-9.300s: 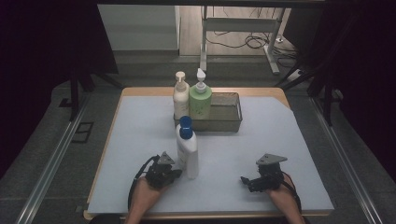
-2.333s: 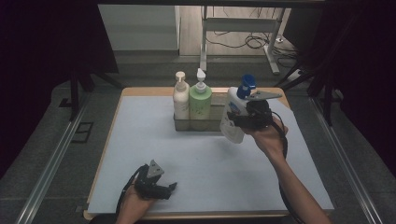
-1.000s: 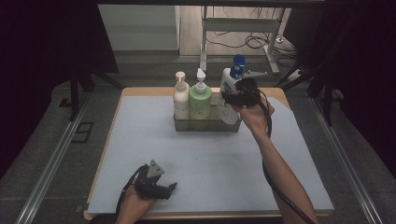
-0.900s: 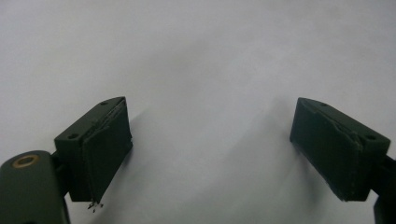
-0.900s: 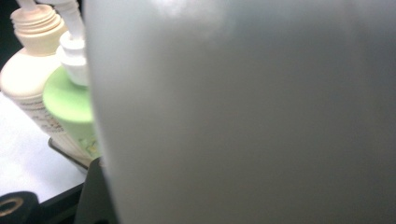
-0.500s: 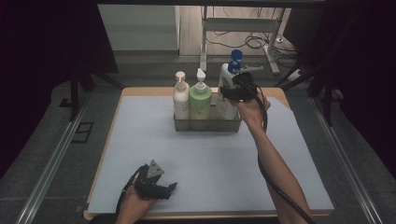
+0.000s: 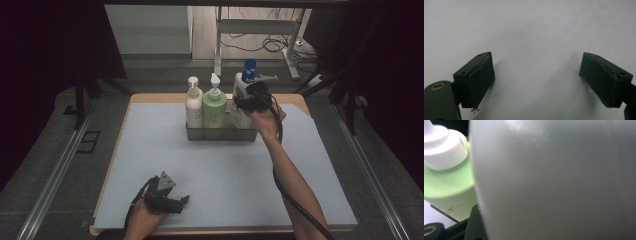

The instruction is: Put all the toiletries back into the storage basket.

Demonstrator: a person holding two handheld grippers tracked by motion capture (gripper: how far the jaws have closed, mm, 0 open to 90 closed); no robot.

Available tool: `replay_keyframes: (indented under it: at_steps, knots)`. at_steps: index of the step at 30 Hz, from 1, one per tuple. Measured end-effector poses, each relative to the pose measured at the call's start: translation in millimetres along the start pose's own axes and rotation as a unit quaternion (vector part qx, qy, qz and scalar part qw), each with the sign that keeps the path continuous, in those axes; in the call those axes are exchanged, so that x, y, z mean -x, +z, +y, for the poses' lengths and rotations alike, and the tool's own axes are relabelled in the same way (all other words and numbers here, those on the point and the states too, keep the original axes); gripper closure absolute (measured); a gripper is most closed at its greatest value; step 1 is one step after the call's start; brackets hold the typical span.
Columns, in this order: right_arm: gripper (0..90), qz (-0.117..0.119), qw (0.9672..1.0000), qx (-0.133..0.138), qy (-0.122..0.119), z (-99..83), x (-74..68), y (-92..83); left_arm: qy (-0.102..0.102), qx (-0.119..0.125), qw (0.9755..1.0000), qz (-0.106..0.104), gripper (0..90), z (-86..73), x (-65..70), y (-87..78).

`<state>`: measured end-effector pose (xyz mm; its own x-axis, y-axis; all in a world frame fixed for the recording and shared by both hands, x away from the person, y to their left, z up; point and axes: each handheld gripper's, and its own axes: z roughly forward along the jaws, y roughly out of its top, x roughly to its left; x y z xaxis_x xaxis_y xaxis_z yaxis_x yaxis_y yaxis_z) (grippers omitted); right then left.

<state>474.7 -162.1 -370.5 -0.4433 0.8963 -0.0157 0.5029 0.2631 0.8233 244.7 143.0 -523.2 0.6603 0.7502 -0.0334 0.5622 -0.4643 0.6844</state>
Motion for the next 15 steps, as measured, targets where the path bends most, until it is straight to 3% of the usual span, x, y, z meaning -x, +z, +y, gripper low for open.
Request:
replay_keyframes:
  at_steps: [15]
  knots:
    - [40.6,0.001,0.9999,-0.011,0.001,-18.1,-2.3,12.5,0.0,0.0,1.0,-0.001,12.3,0.0,-0.1,0.0]
